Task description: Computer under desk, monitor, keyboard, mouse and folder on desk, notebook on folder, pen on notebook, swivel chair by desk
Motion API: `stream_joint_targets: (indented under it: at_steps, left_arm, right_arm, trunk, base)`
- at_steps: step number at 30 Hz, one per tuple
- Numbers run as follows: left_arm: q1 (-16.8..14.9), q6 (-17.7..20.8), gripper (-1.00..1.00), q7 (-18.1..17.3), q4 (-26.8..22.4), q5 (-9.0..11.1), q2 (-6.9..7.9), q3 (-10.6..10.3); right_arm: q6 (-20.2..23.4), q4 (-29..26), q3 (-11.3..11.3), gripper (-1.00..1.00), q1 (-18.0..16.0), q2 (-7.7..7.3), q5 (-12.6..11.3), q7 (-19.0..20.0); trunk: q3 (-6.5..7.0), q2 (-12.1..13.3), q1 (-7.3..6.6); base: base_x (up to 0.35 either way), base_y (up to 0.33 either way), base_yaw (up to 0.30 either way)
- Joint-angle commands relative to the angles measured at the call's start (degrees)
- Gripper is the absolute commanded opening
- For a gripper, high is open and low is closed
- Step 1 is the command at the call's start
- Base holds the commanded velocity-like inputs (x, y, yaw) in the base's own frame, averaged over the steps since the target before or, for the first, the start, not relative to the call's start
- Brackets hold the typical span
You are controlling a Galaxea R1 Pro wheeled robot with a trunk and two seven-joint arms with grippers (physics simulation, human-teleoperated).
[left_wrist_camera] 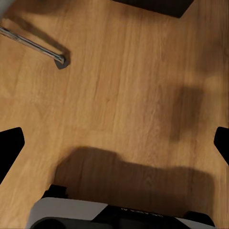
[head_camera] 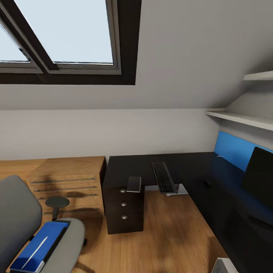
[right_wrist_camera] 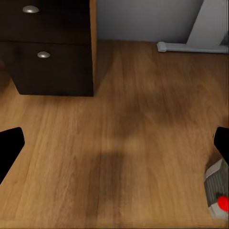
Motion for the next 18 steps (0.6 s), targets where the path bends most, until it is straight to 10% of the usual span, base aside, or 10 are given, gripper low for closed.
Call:
stream_joint_targets:
  at_steps: [1, 18]
  left_arm:
    - [0.0, 0.3, 1.0, -0.2, -0.1, 0.6, -0.05, 0.2]
    - [0.1, -16.5, 1.0, -0.3, 12.6, 0.3, 0.25, 0.2]
  right_arm:
    - [-0.1, 0.1, 0.0, 1.0, -0.1, 0.0, 0.6, -0.6]
    - [0.7, -0.3, 0.2, 1.0, -0.1, 0.1, 0.6, -0.6]
  trunk:
    - [-0.08, -0.1, 0.03]
    - [-0.08, -0.1, 0.03]
  base:
    - [0.0, 0.0, -0.267]
    - [0.105, 0.0, -0.107]
